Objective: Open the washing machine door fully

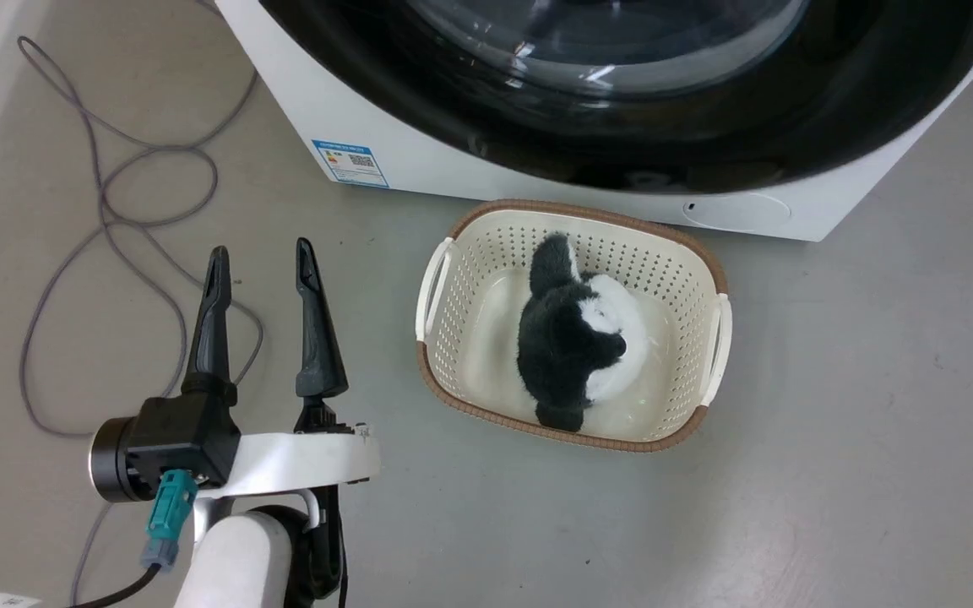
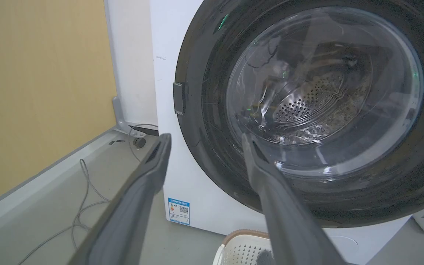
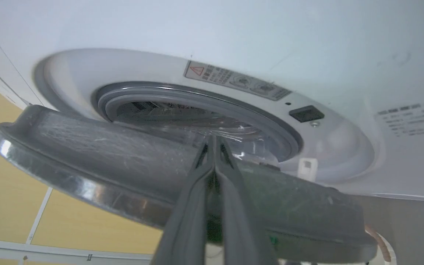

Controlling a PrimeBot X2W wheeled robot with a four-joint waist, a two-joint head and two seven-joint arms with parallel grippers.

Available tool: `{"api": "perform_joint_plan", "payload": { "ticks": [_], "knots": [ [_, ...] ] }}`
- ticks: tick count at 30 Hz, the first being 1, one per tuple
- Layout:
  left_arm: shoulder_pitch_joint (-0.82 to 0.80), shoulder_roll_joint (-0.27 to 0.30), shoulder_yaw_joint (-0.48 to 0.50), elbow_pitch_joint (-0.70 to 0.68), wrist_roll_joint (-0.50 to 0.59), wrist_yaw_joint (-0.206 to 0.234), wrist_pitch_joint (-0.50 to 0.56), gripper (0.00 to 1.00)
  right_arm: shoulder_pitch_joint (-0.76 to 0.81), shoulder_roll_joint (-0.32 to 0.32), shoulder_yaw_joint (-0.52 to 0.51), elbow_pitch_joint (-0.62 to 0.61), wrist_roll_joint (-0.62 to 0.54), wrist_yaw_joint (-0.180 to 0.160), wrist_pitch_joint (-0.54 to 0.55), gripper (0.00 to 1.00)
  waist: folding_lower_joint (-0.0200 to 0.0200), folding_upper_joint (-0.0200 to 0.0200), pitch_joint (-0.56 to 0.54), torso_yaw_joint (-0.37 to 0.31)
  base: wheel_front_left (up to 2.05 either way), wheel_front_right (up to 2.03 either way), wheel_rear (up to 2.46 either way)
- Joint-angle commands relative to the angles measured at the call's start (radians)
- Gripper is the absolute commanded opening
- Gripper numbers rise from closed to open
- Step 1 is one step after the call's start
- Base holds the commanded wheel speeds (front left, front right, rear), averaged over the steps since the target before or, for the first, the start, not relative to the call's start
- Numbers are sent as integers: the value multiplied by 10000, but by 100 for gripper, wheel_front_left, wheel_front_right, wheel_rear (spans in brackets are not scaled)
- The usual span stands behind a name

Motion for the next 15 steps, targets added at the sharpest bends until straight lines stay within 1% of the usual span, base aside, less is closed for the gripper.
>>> {"api": "perform_joint_plan", "payload": {
  "ticks": [1, 8, 15],
  "knots": [
    [18, 16, 42, 28, 43, -65, -53, 100, 341, 231, 247, -105, -40, 10, 204, 0, 0, 0, 2, -13, 0, 0, 0],
    [54, 16, 66, 98, 60, -112, -53, 100, 886, 392, 639, -545, 33, 10, 469, 0, 0, 0, -79, -67, 0, 0, 0],
    [161, 16, 114, 182, 73, -144, -53, 100, 1638, 426, 969, -1277, 289, 10, 865, 0, 0, 0, -391, -93, 0, 0, 0]
  ]
}}
